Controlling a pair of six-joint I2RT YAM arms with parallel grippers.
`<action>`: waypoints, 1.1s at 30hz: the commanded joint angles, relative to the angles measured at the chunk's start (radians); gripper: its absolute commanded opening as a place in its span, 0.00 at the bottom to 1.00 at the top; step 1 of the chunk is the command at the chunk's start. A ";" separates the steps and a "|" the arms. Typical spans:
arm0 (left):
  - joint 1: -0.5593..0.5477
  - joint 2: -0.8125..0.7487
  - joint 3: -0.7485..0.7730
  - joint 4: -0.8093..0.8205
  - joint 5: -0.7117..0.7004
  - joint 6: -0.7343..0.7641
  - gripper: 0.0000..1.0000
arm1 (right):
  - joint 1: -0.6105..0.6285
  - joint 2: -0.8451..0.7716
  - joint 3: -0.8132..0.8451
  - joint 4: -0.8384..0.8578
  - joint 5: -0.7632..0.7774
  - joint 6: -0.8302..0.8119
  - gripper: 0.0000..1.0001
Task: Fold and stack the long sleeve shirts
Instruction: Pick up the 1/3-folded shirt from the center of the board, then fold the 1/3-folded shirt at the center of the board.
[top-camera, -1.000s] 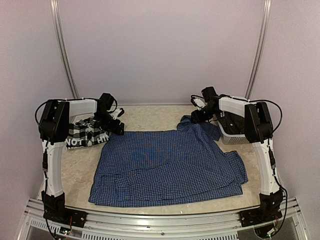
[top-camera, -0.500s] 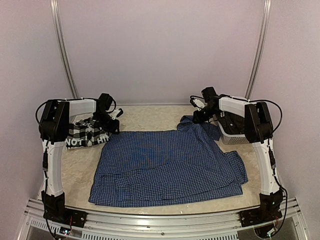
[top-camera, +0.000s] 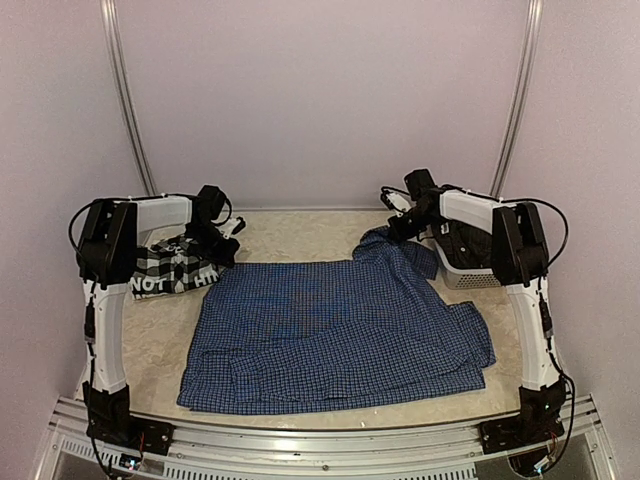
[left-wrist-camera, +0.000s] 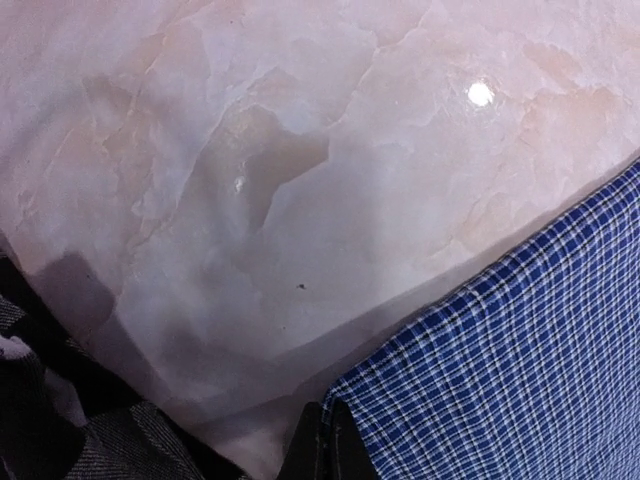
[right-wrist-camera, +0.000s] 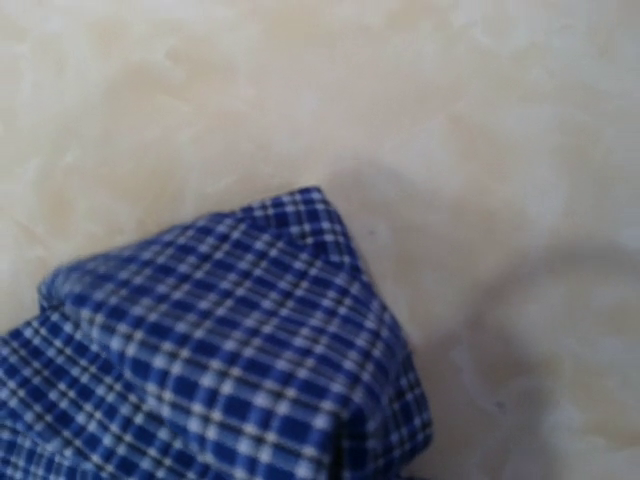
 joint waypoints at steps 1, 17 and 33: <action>-0.029 -0.109 0.007 -0.031 -0.045 -0.027 0.00 | -0.004 -0.135 0.006 0.006 0.017 -0.004 0.00; -0.104 -0.301 -0.090 -0.092 -0.225 -0.092 0.00 | 0.013 -0.380 -0.168 0.010 0.136 -0.039 0.00; -0.168 -0.442 -0.211 -0.106 -0.337 -0.124 0.00 | 0.149 -0.451 -0.079 -0.270 0.318 0.032 0.00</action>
